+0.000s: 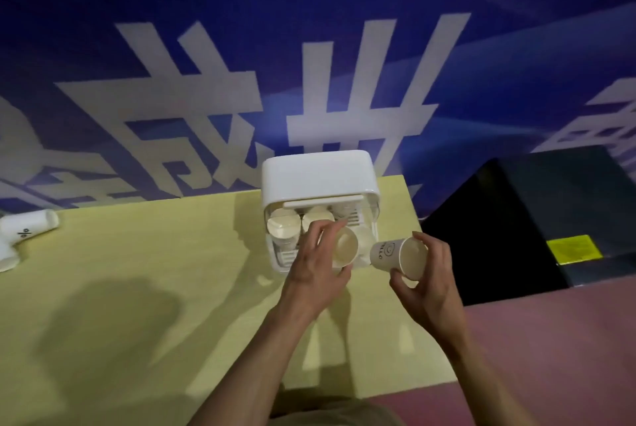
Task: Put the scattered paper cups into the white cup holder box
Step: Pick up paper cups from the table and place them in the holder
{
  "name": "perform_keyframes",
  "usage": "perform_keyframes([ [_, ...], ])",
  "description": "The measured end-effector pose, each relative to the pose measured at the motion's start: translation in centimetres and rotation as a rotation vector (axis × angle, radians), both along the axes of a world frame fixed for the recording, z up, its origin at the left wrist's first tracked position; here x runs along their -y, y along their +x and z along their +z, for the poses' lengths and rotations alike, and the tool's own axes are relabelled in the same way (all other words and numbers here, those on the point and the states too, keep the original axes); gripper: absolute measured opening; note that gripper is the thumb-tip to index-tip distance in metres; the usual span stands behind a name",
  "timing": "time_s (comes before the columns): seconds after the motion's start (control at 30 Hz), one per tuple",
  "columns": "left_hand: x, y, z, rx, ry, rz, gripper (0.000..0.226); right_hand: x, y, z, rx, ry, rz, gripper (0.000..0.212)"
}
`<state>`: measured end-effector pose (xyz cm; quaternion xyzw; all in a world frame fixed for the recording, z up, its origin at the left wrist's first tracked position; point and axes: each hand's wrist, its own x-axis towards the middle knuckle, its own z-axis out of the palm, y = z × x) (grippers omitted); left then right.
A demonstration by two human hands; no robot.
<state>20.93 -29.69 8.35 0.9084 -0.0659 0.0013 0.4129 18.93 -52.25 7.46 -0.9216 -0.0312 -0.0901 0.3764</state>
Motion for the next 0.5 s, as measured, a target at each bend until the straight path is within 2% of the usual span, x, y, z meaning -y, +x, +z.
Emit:
perform_keyframes([
  [0.27, 5.6, 2.8, -3.3, 0.027, 0.157, -0.053, 0.075, 5.3, -0.5, -1.2, -0.054, 0.093, -0.104, 0.069],
  [0.5, 6.6, 4.4, -6.0, -0.061, 0.230, -0.033, 0.078, 7.3, 0.2, -2.6, -0.102, 0.128, -0.079, 0.070],
])
